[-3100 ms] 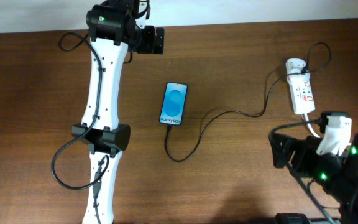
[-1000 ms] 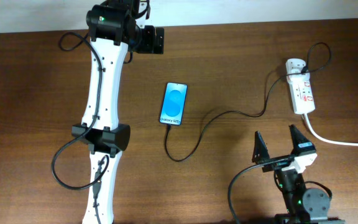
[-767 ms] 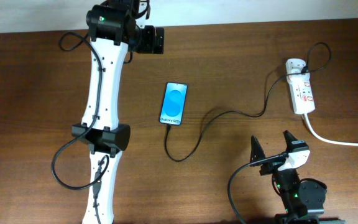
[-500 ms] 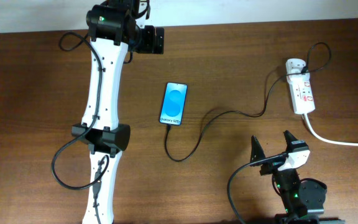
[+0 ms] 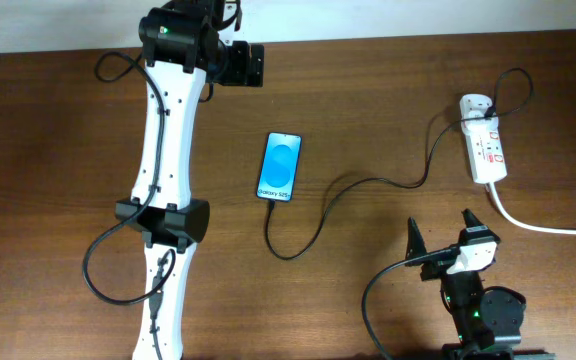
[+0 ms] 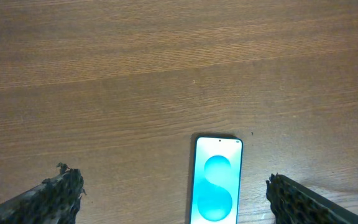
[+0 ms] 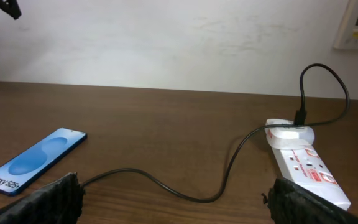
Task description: Plug charger to phone and switch on socket
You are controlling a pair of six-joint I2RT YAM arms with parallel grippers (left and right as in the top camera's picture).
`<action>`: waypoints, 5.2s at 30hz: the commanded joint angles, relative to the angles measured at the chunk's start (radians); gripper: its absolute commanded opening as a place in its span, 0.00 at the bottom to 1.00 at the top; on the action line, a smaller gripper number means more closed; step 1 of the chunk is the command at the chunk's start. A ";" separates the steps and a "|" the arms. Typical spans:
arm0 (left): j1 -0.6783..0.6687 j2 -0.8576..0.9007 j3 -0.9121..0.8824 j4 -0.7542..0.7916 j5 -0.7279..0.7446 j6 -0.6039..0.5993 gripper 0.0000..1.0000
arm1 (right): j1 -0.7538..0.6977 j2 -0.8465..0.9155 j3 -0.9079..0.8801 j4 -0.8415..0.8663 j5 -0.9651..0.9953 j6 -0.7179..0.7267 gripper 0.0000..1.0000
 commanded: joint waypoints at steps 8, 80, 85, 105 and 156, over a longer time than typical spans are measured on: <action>0.005 -0.009 0.002 0.001 -0.011 -0.012 0.99 | 0.009 -0.009 -0.005 -0.008 0.006 0.013 0.98; -0.042 -0.222 -0.197 0.041 -0.100 -0.013 0.99 | 0.009 -0.009 -0.005 -0.007 0.007 0.013 0.99; -0.042 -0.419 -0.587 0.225 -0.117 -0.012 0.99 | 0.009 -0.009 -0.005 -0.007 0.007 0.013 0.98; 0.032 -1.004 -1.441 0.438 -0.299 -0.012 0.99 | 0.009 -0.009 -0.005 -0.007 0.007 0.013 0.98; 0.256 -2.427 -2.958 1.685 0.032 0.178 0.99 | 0.009 -0.009 -0.005 -0.008 0.007 0.013 0.98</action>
